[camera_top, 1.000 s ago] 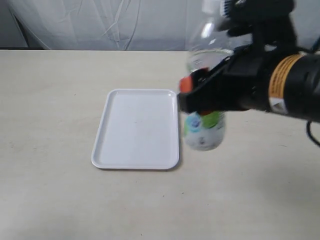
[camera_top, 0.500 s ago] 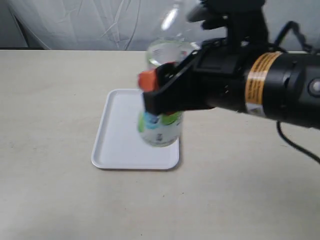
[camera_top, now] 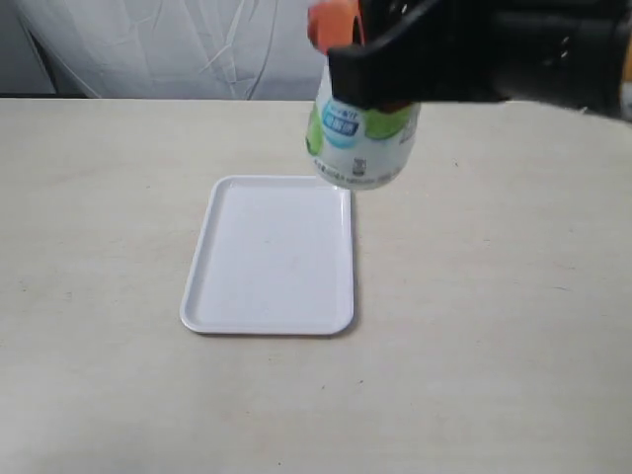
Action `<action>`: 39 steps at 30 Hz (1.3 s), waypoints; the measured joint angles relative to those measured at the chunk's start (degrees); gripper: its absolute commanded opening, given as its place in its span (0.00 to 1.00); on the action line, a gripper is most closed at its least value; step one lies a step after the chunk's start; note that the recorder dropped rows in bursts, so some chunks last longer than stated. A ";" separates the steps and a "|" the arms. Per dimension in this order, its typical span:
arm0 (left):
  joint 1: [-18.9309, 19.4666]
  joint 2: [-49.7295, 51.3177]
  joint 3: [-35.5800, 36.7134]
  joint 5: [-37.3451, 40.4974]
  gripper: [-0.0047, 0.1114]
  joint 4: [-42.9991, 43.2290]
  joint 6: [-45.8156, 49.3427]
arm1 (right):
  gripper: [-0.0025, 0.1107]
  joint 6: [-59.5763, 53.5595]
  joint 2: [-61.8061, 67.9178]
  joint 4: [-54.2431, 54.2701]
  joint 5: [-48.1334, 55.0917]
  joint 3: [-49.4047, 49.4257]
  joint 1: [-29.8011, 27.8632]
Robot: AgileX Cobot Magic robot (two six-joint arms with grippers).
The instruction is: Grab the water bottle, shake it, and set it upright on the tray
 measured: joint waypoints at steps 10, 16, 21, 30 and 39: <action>0.00 0.00 0.00 0.00 0.04 0.00 0.00 | 0.02 -0.22 7.74 4.85 0.40 9.40 0.00; 0.00 0.00 0.00 0.00 0.04 0.00 0.00 | 0.02 -0.22 9.00 5.33 -3.58 8.63 0.00; 0.00 0.00 0.00 0.00 0.04 0.00 0.00 | 0.02 -0.22 4.46 3.24 -3.49 2.79 0.00; 0.00 0.00 0.00 0.00 0.04 0.00 0.00 | 0.02 -0.22 5.68 2.88 -1.21 4.44 0.00; 0.00 0.00 0.00 0.00 0.04 0.00 0.00 | 0.02 -1.56 9.28 -0.82 -11.10 7.52 0.37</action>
